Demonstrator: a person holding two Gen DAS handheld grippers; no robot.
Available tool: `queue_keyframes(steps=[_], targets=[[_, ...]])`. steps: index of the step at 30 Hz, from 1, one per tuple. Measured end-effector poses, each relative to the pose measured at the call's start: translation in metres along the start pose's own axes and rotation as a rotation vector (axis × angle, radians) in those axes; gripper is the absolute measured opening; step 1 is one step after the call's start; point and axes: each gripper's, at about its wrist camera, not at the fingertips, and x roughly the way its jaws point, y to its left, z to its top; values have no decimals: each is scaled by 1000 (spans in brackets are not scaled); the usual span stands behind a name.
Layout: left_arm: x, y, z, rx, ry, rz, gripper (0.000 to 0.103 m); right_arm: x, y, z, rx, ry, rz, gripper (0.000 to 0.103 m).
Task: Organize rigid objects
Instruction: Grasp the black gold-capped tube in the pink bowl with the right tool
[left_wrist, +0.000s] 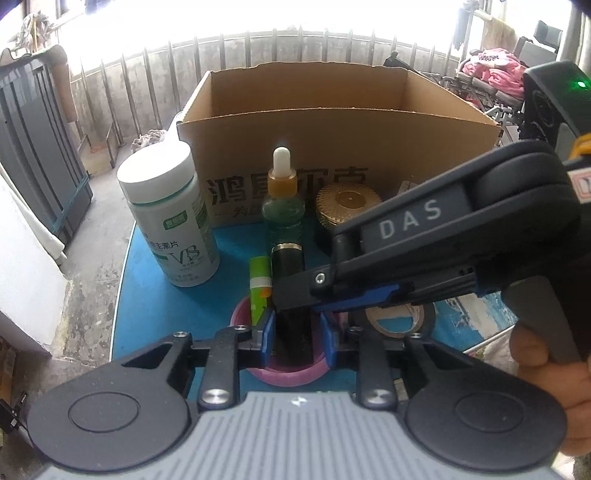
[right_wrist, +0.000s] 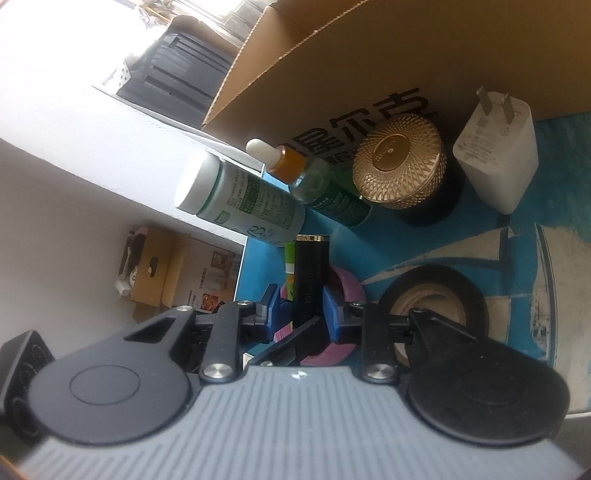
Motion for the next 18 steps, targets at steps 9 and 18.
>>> queue_keyframes(steps=[9, 18], targets=[[-2, -4, -1, 23, 7, 7, 31, 14, -7, -7, 49, -5, 15, 21], [-3, -5, -2, 22, 33, 5, 29, 3, -14, -11, 58, -39, 80, 21]])
